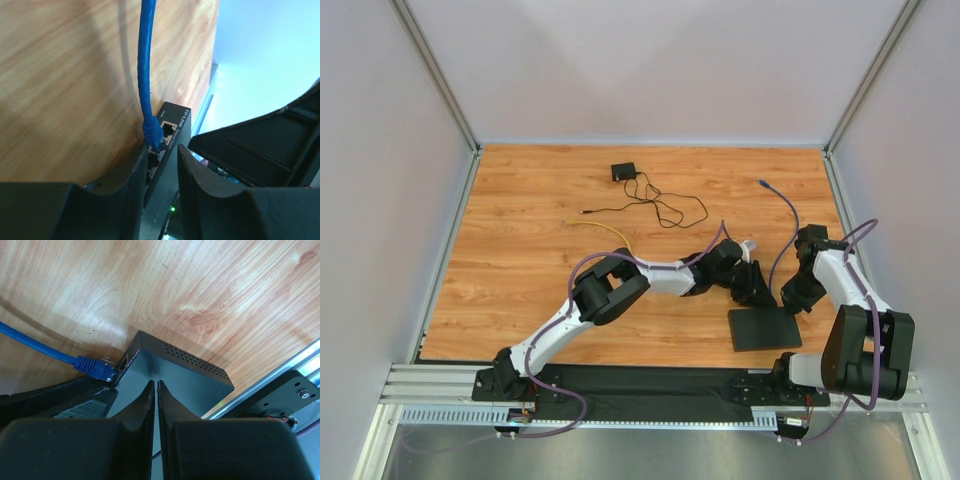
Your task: Pull the plug from the switch port
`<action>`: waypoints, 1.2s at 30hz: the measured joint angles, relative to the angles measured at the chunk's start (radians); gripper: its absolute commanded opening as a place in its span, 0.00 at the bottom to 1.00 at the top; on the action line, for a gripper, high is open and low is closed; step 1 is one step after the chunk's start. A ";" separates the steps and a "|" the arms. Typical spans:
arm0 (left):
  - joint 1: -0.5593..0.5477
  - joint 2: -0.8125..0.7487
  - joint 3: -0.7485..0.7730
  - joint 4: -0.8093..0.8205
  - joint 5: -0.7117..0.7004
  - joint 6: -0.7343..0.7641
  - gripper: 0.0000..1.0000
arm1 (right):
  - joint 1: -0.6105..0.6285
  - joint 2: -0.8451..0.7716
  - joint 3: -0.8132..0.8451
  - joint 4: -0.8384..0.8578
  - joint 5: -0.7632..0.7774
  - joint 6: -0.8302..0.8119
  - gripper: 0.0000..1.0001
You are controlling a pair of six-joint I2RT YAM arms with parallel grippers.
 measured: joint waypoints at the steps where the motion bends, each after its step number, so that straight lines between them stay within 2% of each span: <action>1: 0.000 0.003 0.000 0.013 0.006 -0.005 0.38 | 0.000 0.000 0.000 0.001 -0.001 0.000 0.06; 13: 0.002 0.038 0.000 0.083 0.040 -0.038 0.34 | 0.000 0.021 -0.012 0.019 -0.011 -0.001 0.06; 16: 0.002 0.038 0.001 0.085 0.042 -0.043 0.23 | 0.000 0.022 -0.012 0.019 -0.011 -0.004 0.06; 17: 0.002 0.038 0.001 0.085 0.042 -0.048 0.14 | 0.000 0.022 -0.012 0.019 -0.011 -0.005 0.06; 22: 0.003 0.040 0.002 0.073 0.034 -0.050 0.00 | 0.000 0.022 -0.011 0.018 -0.013 -0.008 0.06; 31: 0.002 0.040 -0.028 0.112 0.024 -0.052 0.00 | 0.014 0.022 -0.011 0.019 -0.010 -0.008 0.06; 36: 0.003 0.038 -0.064 0.169 0.017 -0.048 0.00 | 0.014 0.014 -0.011 0.019 0.002 -0.009 0.13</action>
